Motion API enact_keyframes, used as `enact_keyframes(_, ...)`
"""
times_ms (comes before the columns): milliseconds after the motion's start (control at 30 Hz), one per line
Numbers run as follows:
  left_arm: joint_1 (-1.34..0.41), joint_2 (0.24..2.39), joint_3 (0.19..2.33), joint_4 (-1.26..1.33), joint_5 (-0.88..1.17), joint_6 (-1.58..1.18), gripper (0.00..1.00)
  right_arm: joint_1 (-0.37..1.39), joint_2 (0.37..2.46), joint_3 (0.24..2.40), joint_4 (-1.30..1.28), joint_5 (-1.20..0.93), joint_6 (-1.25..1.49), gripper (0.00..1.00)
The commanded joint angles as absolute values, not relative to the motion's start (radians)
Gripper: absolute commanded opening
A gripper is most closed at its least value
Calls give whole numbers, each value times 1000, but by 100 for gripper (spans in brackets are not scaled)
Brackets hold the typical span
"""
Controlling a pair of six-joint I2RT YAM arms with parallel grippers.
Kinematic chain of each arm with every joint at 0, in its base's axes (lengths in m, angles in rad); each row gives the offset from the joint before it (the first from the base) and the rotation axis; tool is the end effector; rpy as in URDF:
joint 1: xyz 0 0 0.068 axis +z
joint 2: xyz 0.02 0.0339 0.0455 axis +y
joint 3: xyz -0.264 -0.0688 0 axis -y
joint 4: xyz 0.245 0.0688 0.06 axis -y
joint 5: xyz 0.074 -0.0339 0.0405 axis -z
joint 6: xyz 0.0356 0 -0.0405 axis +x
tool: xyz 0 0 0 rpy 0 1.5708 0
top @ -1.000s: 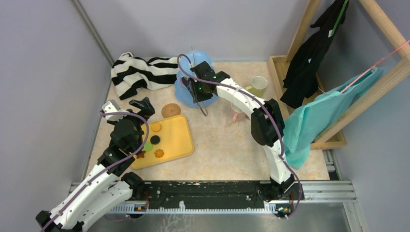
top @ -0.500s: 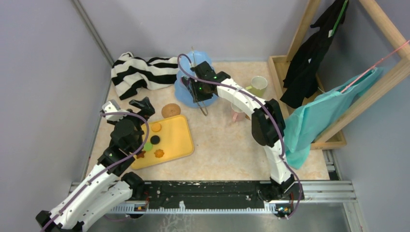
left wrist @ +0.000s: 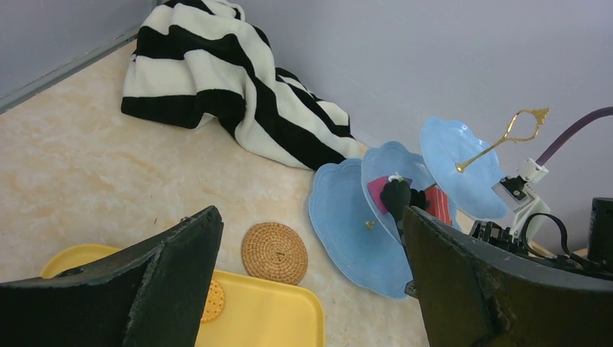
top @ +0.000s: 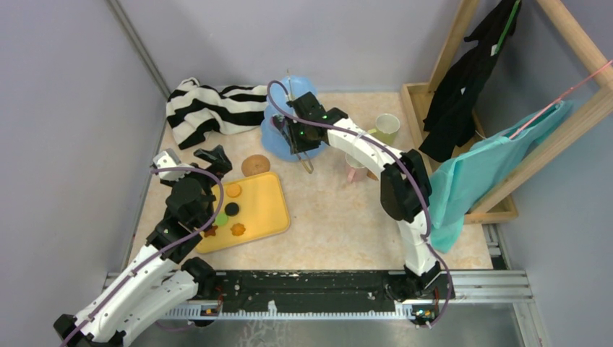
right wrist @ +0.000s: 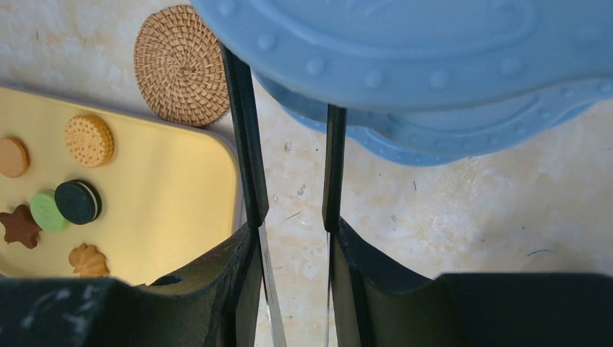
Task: Serve the afternoon tea
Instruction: Place the desert on the desert table.
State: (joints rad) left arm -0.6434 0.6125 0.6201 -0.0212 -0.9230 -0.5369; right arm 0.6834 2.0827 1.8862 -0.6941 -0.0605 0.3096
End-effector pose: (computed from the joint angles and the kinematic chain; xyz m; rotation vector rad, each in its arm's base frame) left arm 0.1322 -0.0637 0.3258 -0.6203 1.4556 -0.1929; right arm 0.3633 0.2986 0.2695 -0.4961 2.4780 0.4932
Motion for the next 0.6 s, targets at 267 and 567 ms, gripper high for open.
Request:
enact_keyframes(267,-638,613,633,2,-917,-520,99,675,1968,1864,-643,-54,304,36)
enact_keyframes(567,-638,612,640,-5,-920,-520,99,673,1953,1851,-639,-50,302,37)
